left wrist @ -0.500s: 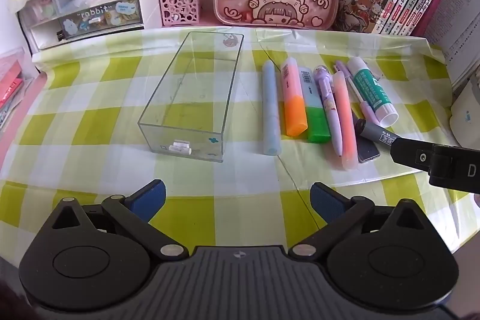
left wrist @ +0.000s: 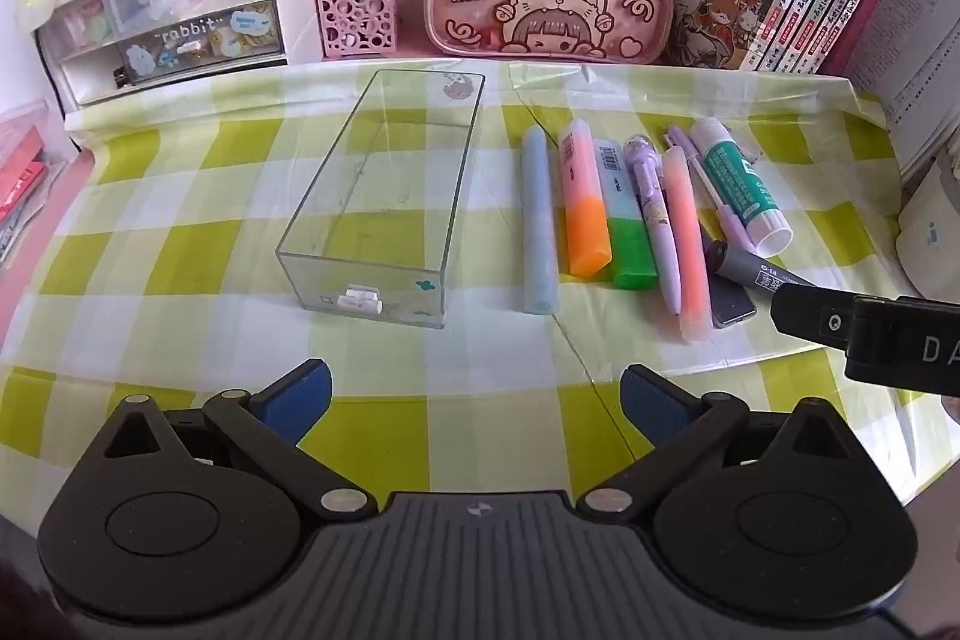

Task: Organize stationery
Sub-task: 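Move the open right gripper toward the black marker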

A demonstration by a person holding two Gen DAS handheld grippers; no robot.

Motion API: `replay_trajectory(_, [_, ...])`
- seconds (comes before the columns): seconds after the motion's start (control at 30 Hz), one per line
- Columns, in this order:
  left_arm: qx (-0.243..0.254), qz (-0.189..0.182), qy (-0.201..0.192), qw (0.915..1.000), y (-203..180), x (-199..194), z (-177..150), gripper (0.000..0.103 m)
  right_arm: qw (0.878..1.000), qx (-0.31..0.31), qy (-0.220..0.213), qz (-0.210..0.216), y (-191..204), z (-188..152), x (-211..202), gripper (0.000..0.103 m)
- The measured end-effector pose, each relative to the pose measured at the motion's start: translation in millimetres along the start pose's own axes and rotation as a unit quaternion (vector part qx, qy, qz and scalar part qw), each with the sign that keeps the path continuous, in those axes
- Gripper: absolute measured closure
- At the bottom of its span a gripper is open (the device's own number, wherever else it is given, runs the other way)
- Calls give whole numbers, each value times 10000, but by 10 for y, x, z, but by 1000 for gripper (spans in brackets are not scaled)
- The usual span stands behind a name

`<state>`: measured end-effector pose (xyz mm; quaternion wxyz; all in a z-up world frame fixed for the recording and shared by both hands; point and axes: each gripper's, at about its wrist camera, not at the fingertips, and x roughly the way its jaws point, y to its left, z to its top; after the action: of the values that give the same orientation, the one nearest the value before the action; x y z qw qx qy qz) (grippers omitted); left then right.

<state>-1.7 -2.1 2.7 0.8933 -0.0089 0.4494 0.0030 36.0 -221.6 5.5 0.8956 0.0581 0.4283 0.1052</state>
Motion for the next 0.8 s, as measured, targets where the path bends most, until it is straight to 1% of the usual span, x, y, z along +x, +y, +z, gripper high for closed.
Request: replay_trajectory(0.8, [19, -42, 4, 10000, -2, 8, 1, 5, 10000, -22, 63, 32, 14, 20, 11, 0])
